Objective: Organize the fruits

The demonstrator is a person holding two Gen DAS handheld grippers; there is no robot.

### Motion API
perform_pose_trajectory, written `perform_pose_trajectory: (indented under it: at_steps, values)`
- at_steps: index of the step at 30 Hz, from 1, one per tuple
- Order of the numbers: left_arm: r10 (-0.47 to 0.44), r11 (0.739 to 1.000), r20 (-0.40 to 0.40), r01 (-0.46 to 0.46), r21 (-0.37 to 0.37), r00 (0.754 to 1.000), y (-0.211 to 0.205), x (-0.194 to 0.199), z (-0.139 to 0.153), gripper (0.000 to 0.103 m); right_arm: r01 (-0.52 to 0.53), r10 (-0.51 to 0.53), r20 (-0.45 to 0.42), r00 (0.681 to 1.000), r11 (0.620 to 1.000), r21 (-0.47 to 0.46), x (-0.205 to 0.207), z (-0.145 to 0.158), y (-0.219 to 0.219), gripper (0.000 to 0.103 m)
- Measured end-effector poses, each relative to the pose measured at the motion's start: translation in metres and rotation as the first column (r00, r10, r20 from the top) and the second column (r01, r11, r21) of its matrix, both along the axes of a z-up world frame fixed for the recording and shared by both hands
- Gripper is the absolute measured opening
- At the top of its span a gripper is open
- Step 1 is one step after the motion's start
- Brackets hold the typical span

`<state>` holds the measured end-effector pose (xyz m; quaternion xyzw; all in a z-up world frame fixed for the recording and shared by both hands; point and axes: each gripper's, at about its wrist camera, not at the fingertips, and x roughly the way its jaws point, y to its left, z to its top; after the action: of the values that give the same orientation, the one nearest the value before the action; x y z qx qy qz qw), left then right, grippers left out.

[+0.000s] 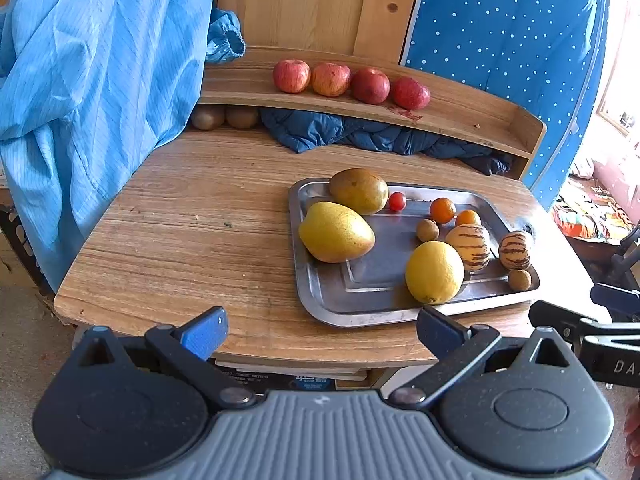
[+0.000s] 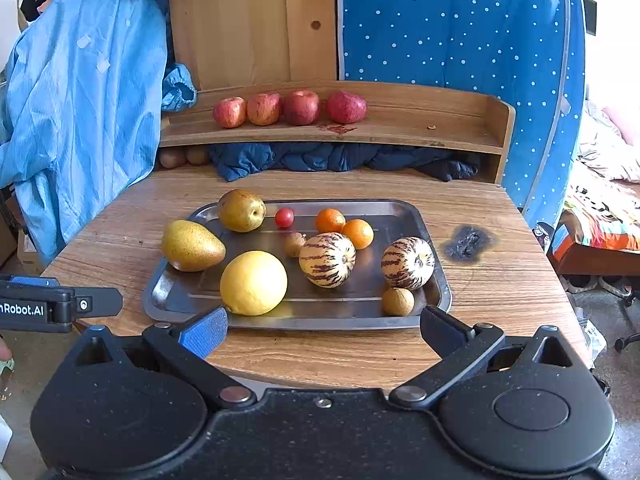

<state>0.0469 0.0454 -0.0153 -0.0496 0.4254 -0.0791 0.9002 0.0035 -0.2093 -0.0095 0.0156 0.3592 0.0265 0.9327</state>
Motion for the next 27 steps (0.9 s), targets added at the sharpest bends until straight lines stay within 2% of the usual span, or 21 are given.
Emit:
perform_pose_trajectory:
  at_steps: [27]
  values:
    - [0.007, 1.000, -0.008, -0.007, 0.004, 1.000, -0.0041, -0.0003, 0.0001, 0.102, -0.010, 0.010, -0.006, 1.000, 1.000, 0.002, 0.0004, -0.0010, -0.0040, 0.102]
